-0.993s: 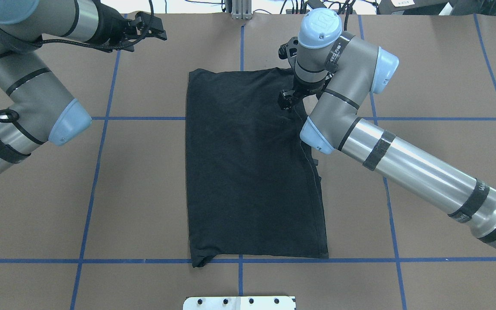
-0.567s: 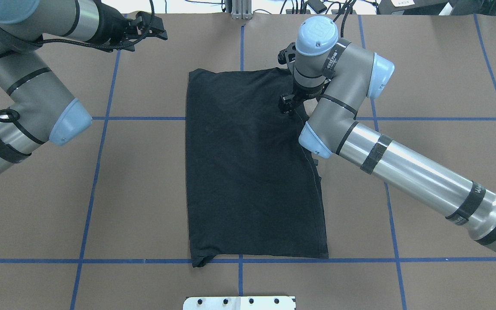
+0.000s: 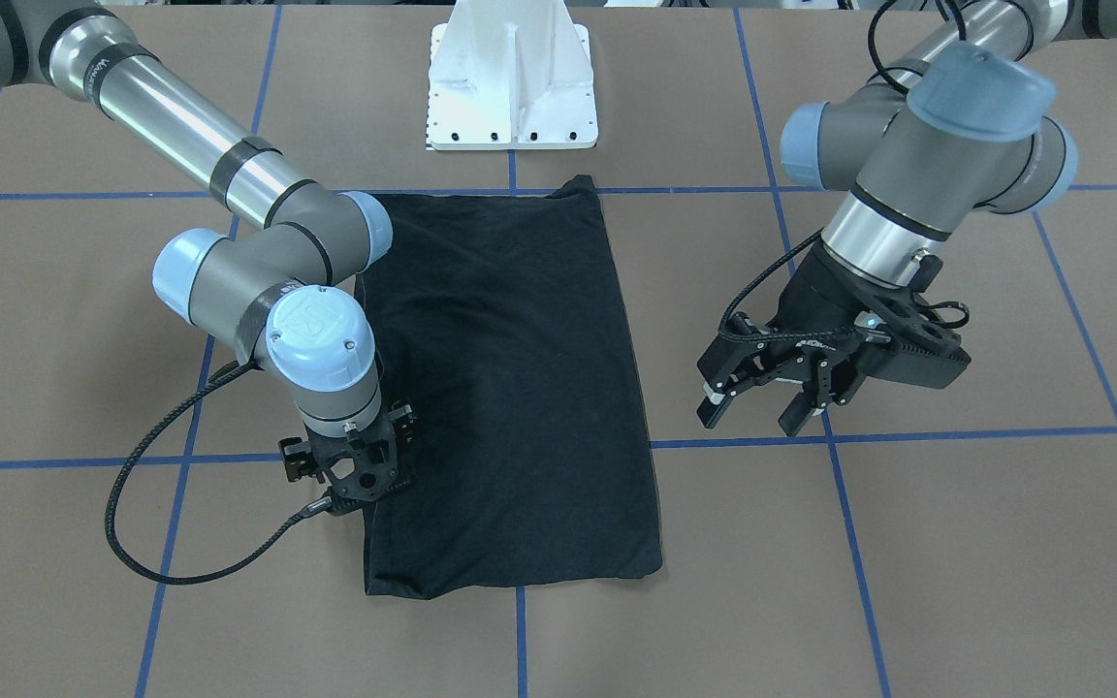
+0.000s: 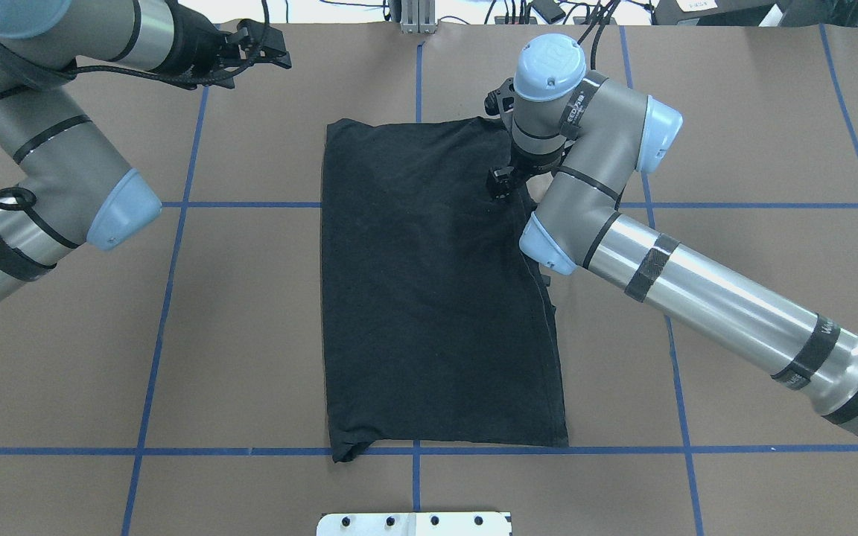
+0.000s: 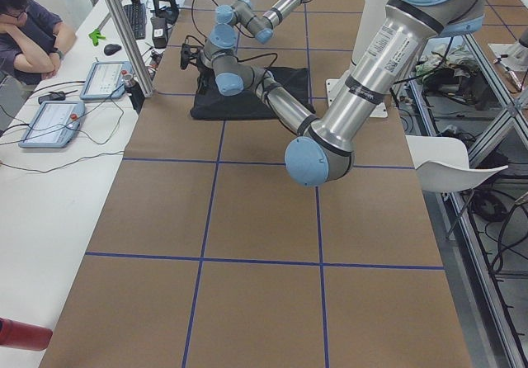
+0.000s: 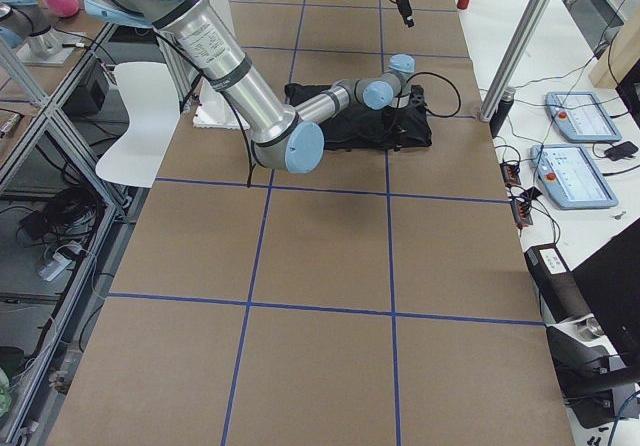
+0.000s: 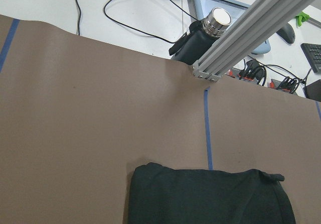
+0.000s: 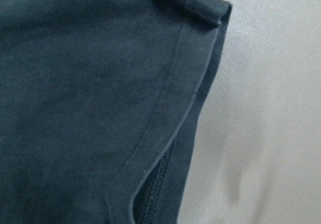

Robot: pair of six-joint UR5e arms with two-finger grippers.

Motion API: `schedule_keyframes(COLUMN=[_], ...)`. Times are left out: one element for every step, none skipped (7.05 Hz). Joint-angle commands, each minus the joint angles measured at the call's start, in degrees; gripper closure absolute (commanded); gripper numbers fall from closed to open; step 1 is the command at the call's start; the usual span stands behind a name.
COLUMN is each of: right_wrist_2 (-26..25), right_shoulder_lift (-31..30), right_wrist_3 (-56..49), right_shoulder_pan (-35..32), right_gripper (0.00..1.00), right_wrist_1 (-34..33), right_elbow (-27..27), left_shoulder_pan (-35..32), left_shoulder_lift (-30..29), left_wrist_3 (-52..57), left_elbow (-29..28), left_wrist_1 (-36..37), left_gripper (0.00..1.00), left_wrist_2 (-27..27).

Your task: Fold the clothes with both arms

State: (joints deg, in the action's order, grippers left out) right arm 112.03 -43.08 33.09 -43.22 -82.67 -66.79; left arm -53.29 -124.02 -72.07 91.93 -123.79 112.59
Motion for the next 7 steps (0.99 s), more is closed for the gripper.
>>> schedule_keyframes(right_wrist_2=[0.03, 0.03, 0.03, 0.29, 2.38, 7.1, 8.63], right_shoulder_lift=[-0.33, -0.25, -0.25, -0.16, 0.62, 0.63, -1.46], right_wrist_3=[-0.3, -0.48, -0.48, -0.39, -0.65, 0.04, 3.35], right_shoulder_pan=[-0.46, -1.25, -1.43, -2.04, -3.0, -3.1, -3.19], right_gripper=[0.0, 0.0, 0.0, 0.0, 0.0, 0.0, 0.0], right_wrist_1=[-0.03, -0.03, -0.03, -0.03, -0.03, -0.73, -2.48], right_elbow=[0.77, 1.56, 2.09, 2.27, 1.75, -0.6, -6.2], left_shoulder_pan=[0.03, 0.03, 0.03, 0.03, -0.06, -0.14, -0.23], left_shoulder_lift=[-0.08, -0.08, -0.08, -0.17, -0.26, -0.26, -0.17], left_wrist_3=[0.0, 0.0, 0.0, 0.0, 0.0, 0.0, 0.0], left_elbow=[0.01, 0.01, 0.01, 0.01, 0.01, 0.01, 0.1], left_wrist_1=[0.04, 0.04, 0.04, 0.3, 0.3, 0.3, 0.3], left_gripper=[0.0, 0.0, 0.0, 0.0, 0.0, 0.0, 0.0], left_wrist_2=[0.0, 0.0, 0.0, 0.0, 0.09, 0.09, 0.09])
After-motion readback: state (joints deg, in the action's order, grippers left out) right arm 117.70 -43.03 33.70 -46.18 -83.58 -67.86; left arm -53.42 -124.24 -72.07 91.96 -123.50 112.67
